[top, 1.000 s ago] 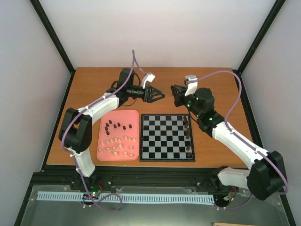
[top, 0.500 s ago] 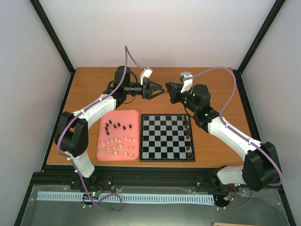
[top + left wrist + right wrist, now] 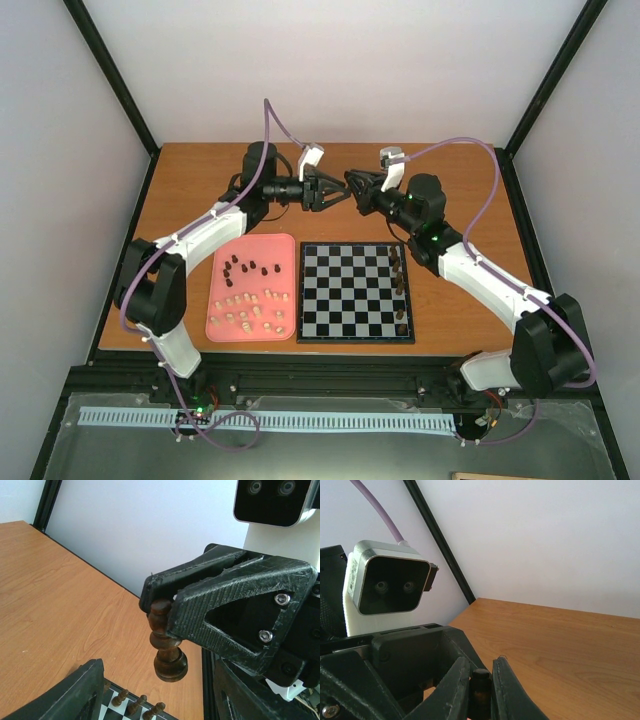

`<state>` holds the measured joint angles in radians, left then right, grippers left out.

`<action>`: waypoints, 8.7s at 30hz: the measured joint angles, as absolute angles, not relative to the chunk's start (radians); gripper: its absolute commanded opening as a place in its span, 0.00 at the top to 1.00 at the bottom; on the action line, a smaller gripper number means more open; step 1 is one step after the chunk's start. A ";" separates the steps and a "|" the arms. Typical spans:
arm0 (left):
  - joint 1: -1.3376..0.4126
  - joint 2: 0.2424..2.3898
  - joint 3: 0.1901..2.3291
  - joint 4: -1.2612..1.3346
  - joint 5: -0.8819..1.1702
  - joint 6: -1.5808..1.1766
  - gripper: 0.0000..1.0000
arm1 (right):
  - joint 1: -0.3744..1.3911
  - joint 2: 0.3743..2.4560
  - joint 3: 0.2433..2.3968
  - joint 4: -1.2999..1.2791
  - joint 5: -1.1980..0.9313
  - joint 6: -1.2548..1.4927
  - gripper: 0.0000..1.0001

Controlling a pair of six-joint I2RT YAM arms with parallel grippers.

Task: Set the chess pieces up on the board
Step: Place the chess piece on the chessboard.

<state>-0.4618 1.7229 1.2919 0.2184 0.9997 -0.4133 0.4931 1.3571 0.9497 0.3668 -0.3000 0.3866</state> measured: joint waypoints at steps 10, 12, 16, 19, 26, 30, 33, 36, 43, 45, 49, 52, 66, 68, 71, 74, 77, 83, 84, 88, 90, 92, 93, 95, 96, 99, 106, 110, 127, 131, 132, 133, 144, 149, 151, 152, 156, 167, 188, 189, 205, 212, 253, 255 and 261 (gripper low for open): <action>-0.492 1.712 1.291 0.236 1.000 -0.419 0.57 | 0.488 1.365 0.950 0.406 -0.303 0.417 0.97; -0.495 1.712 1.291 0.236 1.003 -0.423 0.67 | 0.487 1.365 0.950 0.411 -0.302 0.421 0.97; -0.498 1.712 1.291 0.238 0.991 -0.429 0.75 | 0.487 1.364 0.949 0.428 -0.308 0.434 0.97; -0.497 1.714 1.291 0.239 0.987 -0.434 0.78 | 0.487 1.364 0.950 0.434 -0.311 0.438 0.97; -0.497 1.720 1.298 0.238 0.989 -0.438 0.81 | 0.487 1.364 0.949 0.437 -0.308 0.438 0.97; -0.497 1.720 1.301 0.227 0.987 -0.431 0.81 | 0.487 1.364 0.949 0.437 -0.303 0.438 0.97; -0.497 1.720 1.301 0.223 0.986 -0.429 0.66 | 0.487 1.364 0.947 0.437 -0.303 0.438 0.97; -0.500 1.720 1.304 0.224 0.993 -0.428 0.52 | 0.487 1.364 0.946 0.437 -0.302 0.438 0.97; -0.506 1.720 1.305 0.231 1.001 -0.436 0.60 | 0.487 1.364 0.946 0.446 -0.300 0.438 0.97; -0.506 1.720 1.305 0.233 1.003 -0.438 0.68 | 0.487 1.364 0.946 0.445 -0.300 0.438 0.97; -0.506 1.725 1.305 0.239 0.991 -0.448 0.71 | 0.487 1.364 0.946 0.447 -0.307 0.439 0.97; -0.506 1.728 1.305 0.240 0.983 -0.450 0.65 | 0.487 1.364 0.946 0.440 -0.308 0.438 0.97; -0.506 1.729 1.328 0.213 0.945 -0.421 0.90 | 0.487 1.364 0.946 0.422 -0.307 0.431 0.97; -0.506 1.729 1.331 0.212 0.945 -0.420 0.92 | 0.487 1.364 0.946 0.424 -0.307 0.431 0.97; -0.506 1.730 1.332 0.212 0.944 -0.417 0.97 | 0.487 1.364 0.946 0.423 -0.303 0.431 0.97; -0.506 1.730 1.332 0.212 0.943 -0.403 0.99 | 0.487 1.362 0.946 0.421 -0.297 0.427 0.92; -0.506 1.730 1.332 0.191 0.941 -0.360 0.99 | 0.489 1.360 0.949 0.401 -0.289 0.414 0.80; -0.506 1.730 1.374 0.015 0.938 -0.199 0.99 | 0.490 1.362 0.982 0.302 -0.263 0.377 0.61; -0.506 1.730 1.386 -0.014 0.937 -0.175 0.98 | 0.490 1.364 0.994 0.283 -0.262 0.371 0.59; -0.506 1.732 1.450 -0.155 0.946 -0.053 0.98 | 0.490 1.378 1.063 0.208 -0.258 0.341 0.52; -0.506 1.741 1.491 -0.238 0.955 0.026 0.98 | 0.490 1.387 1.108 0.152 -0.250 0.327 0.52; -0.506 1.761 1.536 -0.326 0.966 0.113 0.99 | 0.490 1.395 1.158 0.086 -0.239 0.311 0.52; -0.506 1.773 1.555 -0.370 0.973 0.155 0.99 | 0.490 1.396 1.178 0.053 -0.232 0.304 0.52; -0.506 1.799 1.586 -0.457 0.987 0.241 0.99 | 0.490 1.396 1.215 -0.014 -0.217 0.289 0.52; -0.506 1.810 1.593 -0.495 0.992 0.276 0.99 | 0.490 1.395 1.233 -0.050 -0.211 0.280 0.52; -0.506 1.840 1.598 -0.595 0.996 0.366 0.99 | 0.490 1.387 1.267 -0.162 -0.186 0.262 0.51; -0.506 1.863 1.598 -0.697 0.982 0.444 0.99 | 0.490 1.354 1.280 -0.383 -0.157 0.252 0.56; -0.506 1.855 1.596 -0.698 0.976 0.451 0.99 | 0.490 1.346 1.225 -0.406 -0.205 0.278 0.59; -0.505 1.822 1.590 -0.688 0.972 0.447 0.99 | 0.518 1.219 1.012 -0.250 -0.267 0.380 0.61; -0.505 1.824 1.591 -0.687 0.972 0.444 0.99 | 0.519 1.205 1.011 -0.207 -0.273 0.392 0.61; -0.505 1.824 1.591 -0.687 0.972 0.443 0.99 | 0.519 1.206 1.010 -0.197 -0.275 0.394 0.61; -0.505 1.824 1.591 -0.688 0.973 0.442 0.99 | 0.520 1.209 1.008 -0.191 -0.278 0.397 0.61; -0.505 1.824 1.591 -0.686 0.972 0.437 0.99 | 0.540 1.295 1.008 -0.153 -0.289 0.413 0.61; -0.505 1.824 1.591 -0.685 0.972 0.437 0.99 | 0.543 1.304 1.009 -0.128 -0.289 0.418 0.64; -0.505 1.824 1.591 -0.685 0.972 0.437 0.99 | 0.545 1.309 1.010 -0.119 -0.289 0.421 0.65; -0.505 1.824 1.591 -0.685 0.972 0.437 0.99 | 0.546 1.310 1.010 -0.116 -0.289 0.423 0.65; -0.505 1.824 1.591 -0.685 0.972 0.437 0.99 | 0.546 1.311 1.013 -0.115 -0.288 0.427 0.74; -0.505 1.826 1.591 -0.685 0.972 0.437 0.99 | 0.551 1.312 1.021 -0.111 -0.283 0.430 0.83; -0.506 1.828 1.594 -0.680 0.976 0.428 0.01 | 0.599 1.295 1.017 -0.113 -0.208 0.379 0.97; -0.506 1.828 1.594 -0.680 0.980 0.430 0.00 | 0.604 1.287 1.011 -0.113 -0.194 0.374 0.97; -0.490 1.714 1.540 -0.670 1.004 0.450 0.00 | 0.612 1.114 0.871 -0.088 0.059 0.356 0.97; -0.452 1.710 1.518 -0.576 0.945 0.349 0.00 | 0.675 0.961 0.719 -0.181 0.221 0.380 0.97; -0.443 1.745 1.487 -0.423 0.837 0.242 0.00 | 1.018 0.813 0.335 -0.459 0.746 0.875 0.97; -0.443 1.748 1.487 -0.422 0.837 0.242 0.00 | 1.023 0.813 0.333 -0.449 0.762 0.880 0.97; -0.443 1.758 1.487 -0.419 0.837 0.242 0.00 | 1.039 0.805 0.304 -0.421 0.798 0.898 0.97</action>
<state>-0.4431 1.7584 1.4872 -0.4187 0.8368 0.2420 1.0389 0.8047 0.3042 -0.4213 0.7979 0.8982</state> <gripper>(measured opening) 0.997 0.080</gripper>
